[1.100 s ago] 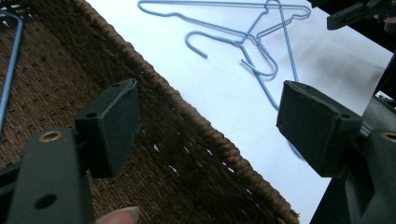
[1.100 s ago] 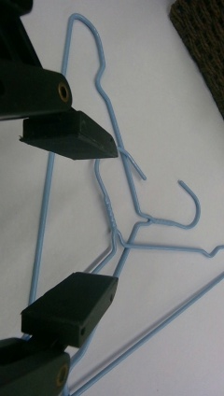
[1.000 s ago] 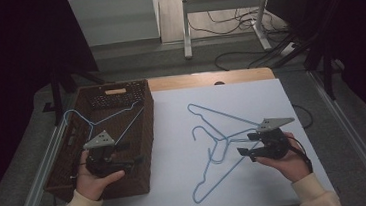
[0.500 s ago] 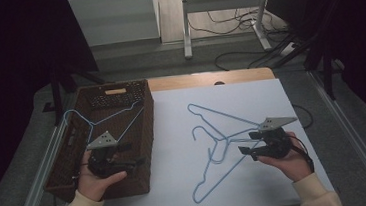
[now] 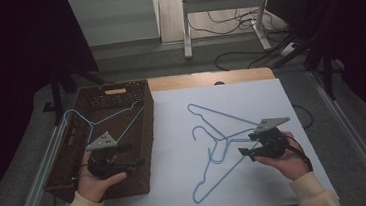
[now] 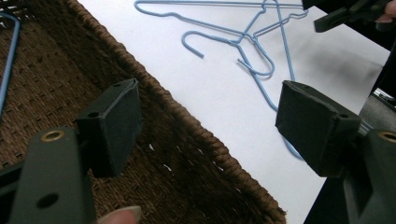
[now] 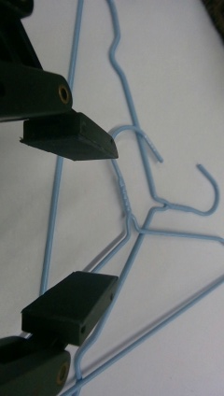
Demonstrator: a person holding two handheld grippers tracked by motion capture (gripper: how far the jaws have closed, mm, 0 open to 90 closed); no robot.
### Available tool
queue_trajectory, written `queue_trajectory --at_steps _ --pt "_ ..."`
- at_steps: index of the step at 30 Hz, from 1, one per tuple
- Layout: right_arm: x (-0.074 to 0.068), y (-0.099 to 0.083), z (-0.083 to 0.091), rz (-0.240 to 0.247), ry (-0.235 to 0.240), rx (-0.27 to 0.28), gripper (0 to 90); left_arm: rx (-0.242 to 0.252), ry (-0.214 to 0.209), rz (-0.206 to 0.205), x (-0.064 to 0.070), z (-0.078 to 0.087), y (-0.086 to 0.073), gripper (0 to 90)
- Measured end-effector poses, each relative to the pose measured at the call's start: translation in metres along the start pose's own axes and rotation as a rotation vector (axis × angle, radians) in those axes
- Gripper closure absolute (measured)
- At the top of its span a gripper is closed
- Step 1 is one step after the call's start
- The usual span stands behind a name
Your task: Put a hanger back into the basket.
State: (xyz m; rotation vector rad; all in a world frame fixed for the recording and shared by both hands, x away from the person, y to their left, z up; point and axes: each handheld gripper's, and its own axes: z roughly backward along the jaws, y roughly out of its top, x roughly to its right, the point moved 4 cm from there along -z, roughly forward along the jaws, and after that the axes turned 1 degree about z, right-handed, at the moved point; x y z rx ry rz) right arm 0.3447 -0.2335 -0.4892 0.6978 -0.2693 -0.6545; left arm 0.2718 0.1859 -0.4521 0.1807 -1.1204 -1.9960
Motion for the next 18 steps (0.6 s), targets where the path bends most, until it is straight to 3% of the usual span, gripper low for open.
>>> queue_trajectory --at_steps 9,11,18 --pt "0.016 0.004 -0.02 0.044 -0.046 -0.088 29.4 0.001 -0.003 0.011 -0.002 0.001 -0.002 23.0" --pt "0.02 0.008 -0.025 0.037 -0.041 -0.094 29.9 0.0 -0.004 0.014 -0.002 0.001 -0.002 23.0" --pt "0.027 0.014 -0.042 0.086 -0.047 -0.161 32.7 0.001 -0.003 0.018 -0.003 0.001 -0.002 23.0"
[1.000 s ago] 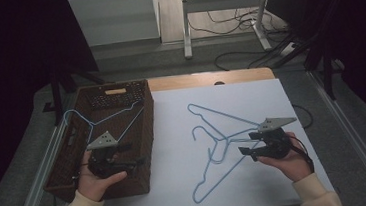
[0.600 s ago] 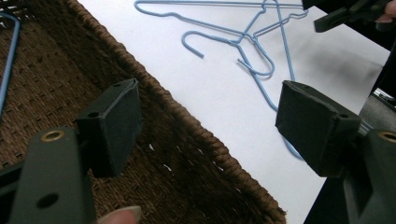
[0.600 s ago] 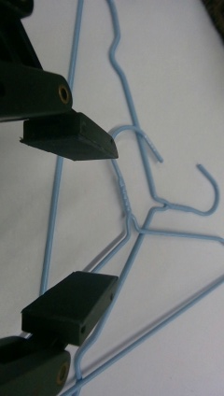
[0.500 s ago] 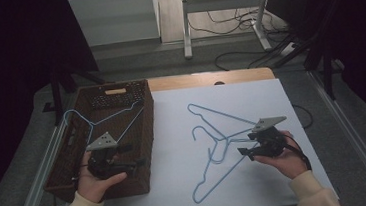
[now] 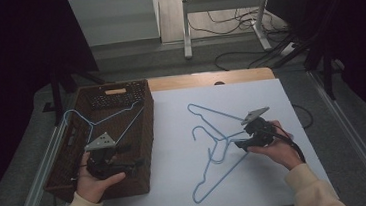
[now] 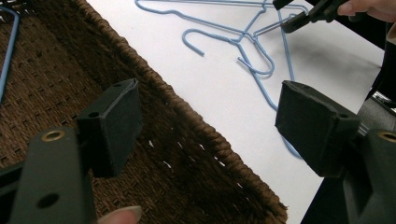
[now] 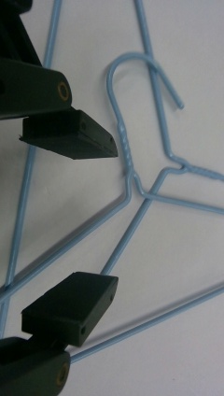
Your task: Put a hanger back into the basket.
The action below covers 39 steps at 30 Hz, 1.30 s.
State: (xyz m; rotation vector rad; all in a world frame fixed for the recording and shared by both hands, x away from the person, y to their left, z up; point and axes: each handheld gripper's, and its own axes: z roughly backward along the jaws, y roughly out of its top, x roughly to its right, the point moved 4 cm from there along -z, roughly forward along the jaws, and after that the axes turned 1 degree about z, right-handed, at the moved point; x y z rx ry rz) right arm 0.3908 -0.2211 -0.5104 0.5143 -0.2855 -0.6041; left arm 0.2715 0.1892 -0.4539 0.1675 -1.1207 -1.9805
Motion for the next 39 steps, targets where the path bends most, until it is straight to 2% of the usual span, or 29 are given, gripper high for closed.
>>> queue_trajectory --at_steps 7,25,29,34,36,37,38,39 --pt "0.004 -0.001 -0.012 0.017 -0.004 -0.056 35.1 -0.018 -0.008 -0.008 0.005 -0.007 -0.001 23.1" --pt "0.007 -0.003 -0.021 0.053 -0.004 -0.107 41.7 -0.019 -0.009 -0.012 0.006 -0.007 -0.002 23.1" --pt "0.006 -0.001 -0.021 0.055 0.005 -0.096 41.5 -0.019 -0.009 -0.01 0.006 -0.007 -0.002 23.1" --pt "0.005 0.004 -0.02 0.028 0.012 -0.065 44.3 -0.02 -0.011 -0.013 0.007 -0.007 -0.002 23.2" --pt "0.002 0.009 -0.019 0.016 0.027 -0.044 48.9 -0.02 -0.011 -0.014 0.007 -0.008 -0.002 23.2" --pt "-0.003 0.015 -0.019 0.001 0.06 -0.009 56.3 -0.02 -0.011 -0.014 0.007 -0.008 -0.002 23.2" --pt "-0.003 0.015 -0.019 0.001 0.06 -0.009 56.3 -0.02 -0.011 -0.013 0.007 -0.008 -0.002 23.2" --pt "-0.007 0.018 -0.019 -0.005 0.081 -0.001 61.0 -0.02 -0.011 -0.013 0.006 -0.008 -0.002 23.2"
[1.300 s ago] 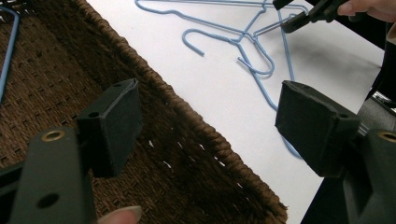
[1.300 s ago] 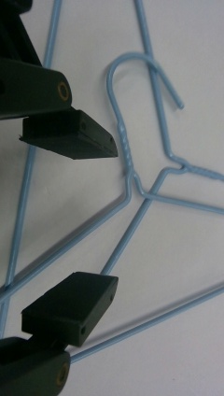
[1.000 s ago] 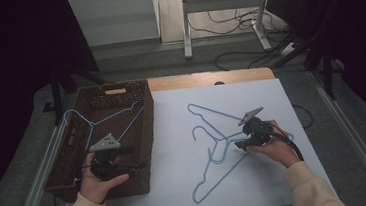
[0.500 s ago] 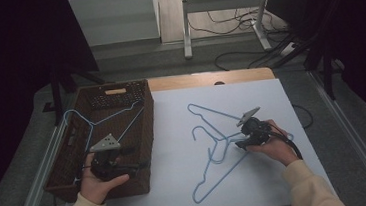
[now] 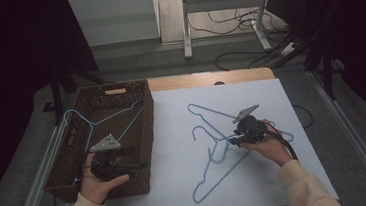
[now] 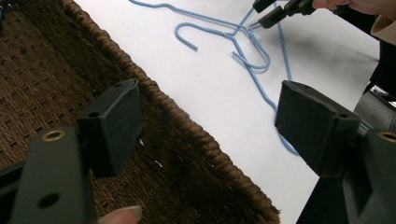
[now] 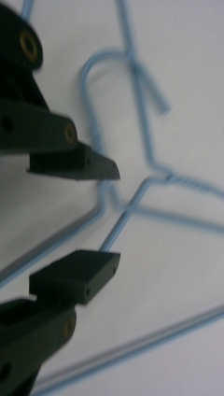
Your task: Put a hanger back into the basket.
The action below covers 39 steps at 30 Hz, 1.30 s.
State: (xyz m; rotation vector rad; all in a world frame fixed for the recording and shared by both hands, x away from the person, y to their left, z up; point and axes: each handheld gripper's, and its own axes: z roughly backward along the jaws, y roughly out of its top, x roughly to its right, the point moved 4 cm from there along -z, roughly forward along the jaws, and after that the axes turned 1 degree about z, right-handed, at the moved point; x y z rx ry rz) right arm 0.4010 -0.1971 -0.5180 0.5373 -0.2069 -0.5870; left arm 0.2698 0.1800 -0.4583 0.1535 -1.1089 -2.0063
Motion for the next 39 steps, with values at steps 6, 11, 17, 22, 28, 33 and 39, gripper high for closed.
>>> queue_trajectory --at_steps 6,11,17,22,28,33,39 --pt "-0.033 0.015 -0.014 0.018 0.112 -0.046 83.9 -0.001 0.0 -0.002 0.001 0.0 0.0 23.3" --pt "-0.061 0.016 -0.026 0.06 0.178 -0.128 89.5 0.001 0.0 -0.002 0.0 0.001 0.0 23.3" --pt "-0.073 0.01 -0.026 0.072 0.209 -0.168 89.6 0.003 0.0 -0.001 0.0 0.002 0.0 23.3" --pt "-0.08 0.0 -0.018 0.079 0.241 -0.181 89.6 0.004 0.0 -0.001 -0.001 0.002 0.0 23.3" --pt "-0.093 -0.022 -0.002 0.094 0.286 -0.21 89.6 0.001 -0.002 -0.002 -0.001 0.001 0.0 23.3" --pt "-0.098 -0.033 0.003 0.106 0.286 -0.212 89.5 0.0 -0.004 -0.007 0.001 0.0 0.001 23.3" --pt "-0.081 -0.012 0.003 0.041 0.198 -0.113 89.5 -0.003 -0.006 -0.012 0.003 -0.002 0.002 23.3"
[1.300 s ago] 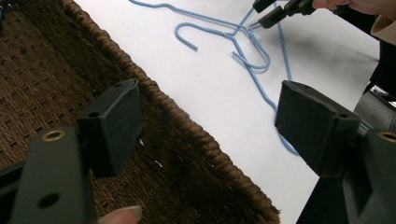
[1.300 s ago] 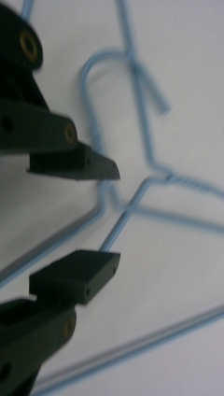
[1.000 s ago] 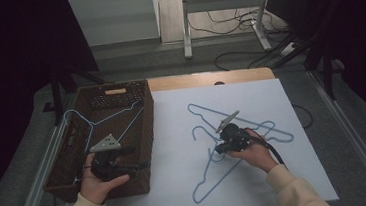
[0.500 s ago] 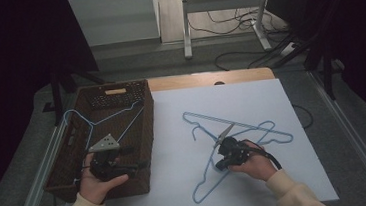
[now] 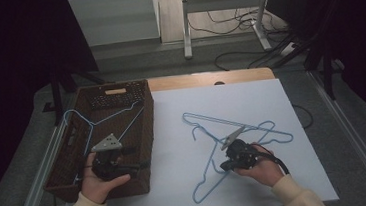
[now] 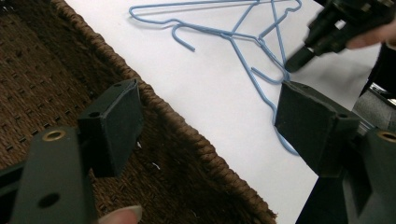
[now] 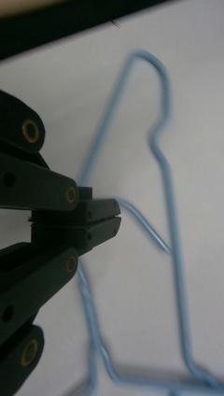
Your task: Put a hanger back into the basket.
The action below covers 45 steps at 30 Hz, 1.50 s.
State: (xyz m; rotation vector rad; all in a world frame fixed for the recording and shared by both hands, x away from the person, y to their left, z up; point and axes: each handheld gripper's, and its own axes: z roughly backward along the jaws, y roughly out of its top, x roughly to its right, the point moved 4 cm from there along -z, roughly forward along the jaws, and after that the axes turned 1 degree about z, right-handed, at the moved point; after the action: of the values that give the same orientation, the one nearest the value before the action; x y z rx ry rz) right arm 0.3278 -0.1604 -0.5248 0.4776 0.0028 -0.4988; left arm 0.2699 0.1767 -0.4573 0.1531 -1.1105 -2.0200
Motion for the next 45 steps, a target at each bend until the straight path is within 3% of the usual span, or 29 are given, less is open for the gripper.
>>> queue_trajectory --at_steps 5,12,18,22,23,24,25,27,31,36,43,45 --pt "0.003 0.008 -0.02 -0.009 0.011 -0.063 89.5 0.002 0.002 0.004 -0.001 0.001 -0.001 23.3" --pt "-0.009 0.004 -0.02 -0.013 0.081 -0.085 89.6 0.001 0.004 0.007 -0.001 0.002 -0.002 23.4" --pt "-0.012 -0.003 -0.014 -0.028 0.132 -0.071 89.5 -0.002 0.003 0.005 -0.001 0.001 -0.002 23.3" --pt "-0.004 -0.006 -0.003 -0.019 0.068 -0.013 85.1 -0.003 0.002 0.003 -0.001 0.0 -0.002 23.3" --pt "0.002 -0.005 0.003 -0.028 0.024 0.012 82.7 -0.003 0.002 0.003 -0.001 0.0 -0.002 23.3" --pt "0.019 -0.003 0.015 -0.048 -0.067 0.054 77.1 -0.002 0.001 0.003 -0.001 0.0 -0.002 23.3" --pt "0.019 -0.003 0.015 -0.048 -0.067 0.054 77.1 -0.003 0.001 0.002 0.0 0.0 -0.002 23.3" --pt "0.033 -0.003 0.021 -0.08 -0.127 0.07 72.7 -0.003 0.001 0.0 0.0 0.0 -0.002 23.4" --pt "0.048 0.0 0.017 -0.102 -0.159 0.054 66.8 -0.003 0.003 0.003 -0.001 0.0 -0.002 23.4" --pt "0.051 0.009 0.003 -0.084 -0.188 0.009 63.0 -0.006 0.002 0.003 -0.001 -0.001 -0.002 23.4" --pt "0.055 0.016 -0.015 -0.089 -0.21 -0.049 66.1 -0.007 0.002 0.002 -0.001 -0.001 -0.003 23.4" --pt "0.055 0.018 -0.015 -0.091 -0.209 -0.052 71.7 -0.006 0.002 0.002 -0.001 -0.001 -0.003 23.4"
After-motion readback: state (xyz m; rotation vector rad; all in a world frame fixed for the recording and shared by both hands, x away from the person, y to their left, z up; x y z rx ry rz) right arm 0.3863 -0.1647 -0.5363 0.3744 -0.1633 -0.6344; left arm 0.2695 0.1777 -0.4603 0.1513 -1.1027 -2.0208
